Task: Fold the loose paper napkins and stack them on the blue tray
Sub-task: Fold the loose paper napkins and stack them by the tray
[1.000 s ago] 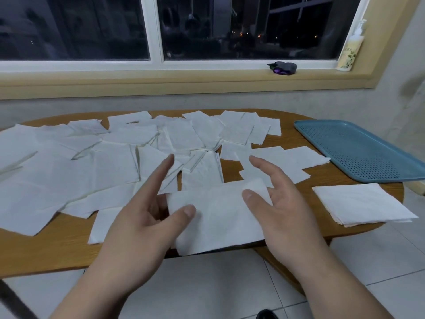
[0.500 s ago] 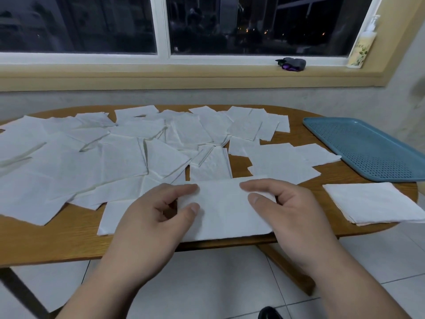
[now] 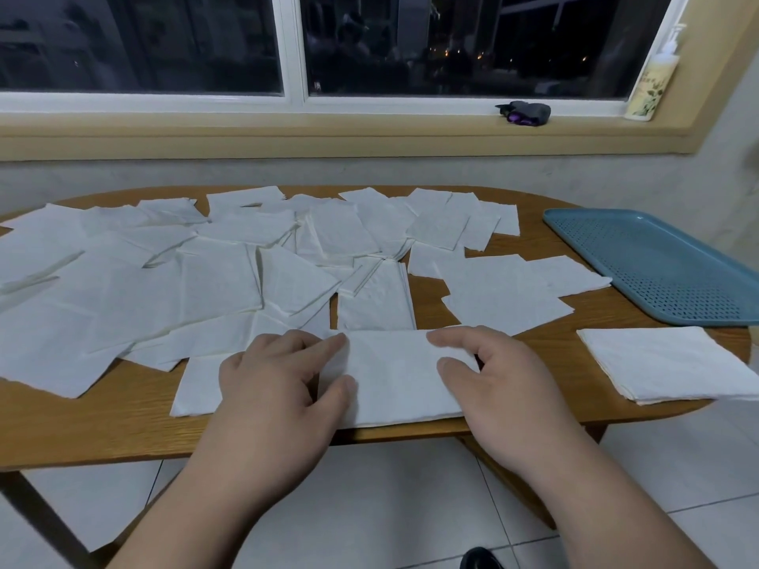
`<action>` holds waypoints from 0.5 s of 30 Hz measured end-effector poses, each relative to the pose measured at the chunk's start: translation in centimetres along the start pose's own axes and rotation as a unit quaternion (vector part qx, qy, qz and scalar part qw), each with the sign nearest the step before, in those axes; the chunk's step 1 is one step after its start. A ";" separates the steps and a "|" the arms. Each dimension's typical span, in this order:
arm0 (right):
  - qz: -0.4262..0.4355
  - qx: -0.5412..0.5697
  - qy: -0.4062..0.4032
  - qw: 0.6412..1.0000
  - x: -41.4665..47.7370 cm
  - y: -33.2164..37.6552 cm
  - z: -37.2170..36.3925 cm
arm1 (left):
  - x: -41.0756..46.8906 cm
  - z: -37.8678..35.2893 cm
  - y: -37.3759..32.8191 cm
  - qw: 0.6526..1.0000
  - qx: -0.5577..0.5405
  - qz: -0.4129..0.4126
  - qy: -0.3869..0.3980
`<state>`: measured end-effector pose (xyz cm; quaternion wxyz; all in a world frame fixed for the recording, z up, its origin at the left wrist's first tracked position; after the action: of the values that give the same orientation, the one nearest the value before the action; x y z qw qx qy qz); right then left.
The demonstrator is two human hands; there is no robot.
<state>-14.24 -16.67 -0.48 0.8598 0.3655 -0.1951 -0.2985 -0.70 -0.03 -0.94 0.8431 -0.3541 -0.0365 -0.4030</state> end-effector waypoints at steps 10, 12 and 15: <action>0.026 -0.122 -0.009 0.992 0.2 0.0 -0.2 | 0.0 -0.7 0.4 0.997 0.069 -0.015 0.013; 0.038 -0.154 -0.009 0.987 0.2 0.0 -0.4 | -0.1 -0.9 0.4 0.997 0.082 -0.012 0.013; 0.049 -0.206 -0.004 0.977 0.1 -0.1 -0.4 | -0.3 -0.9 0.2 0.994 0.107 -0.012 0.014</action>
<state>-13.91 -16.59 -0.82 0.9294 0.1691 -0.1504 -0.2917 -0.96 -0.26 -1.87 0.8718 -0.2557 -0.0720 -0.4115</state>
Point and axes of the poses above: each hand's wrist, its own x-axis towards the middle knuckle, its own z-axis out of the back of the hand, y = z × x, the point moved 1 cm from there along x, towards the middle knuckle, and after that the axes turned 3 degrees about -x, right-handed, at the moved point
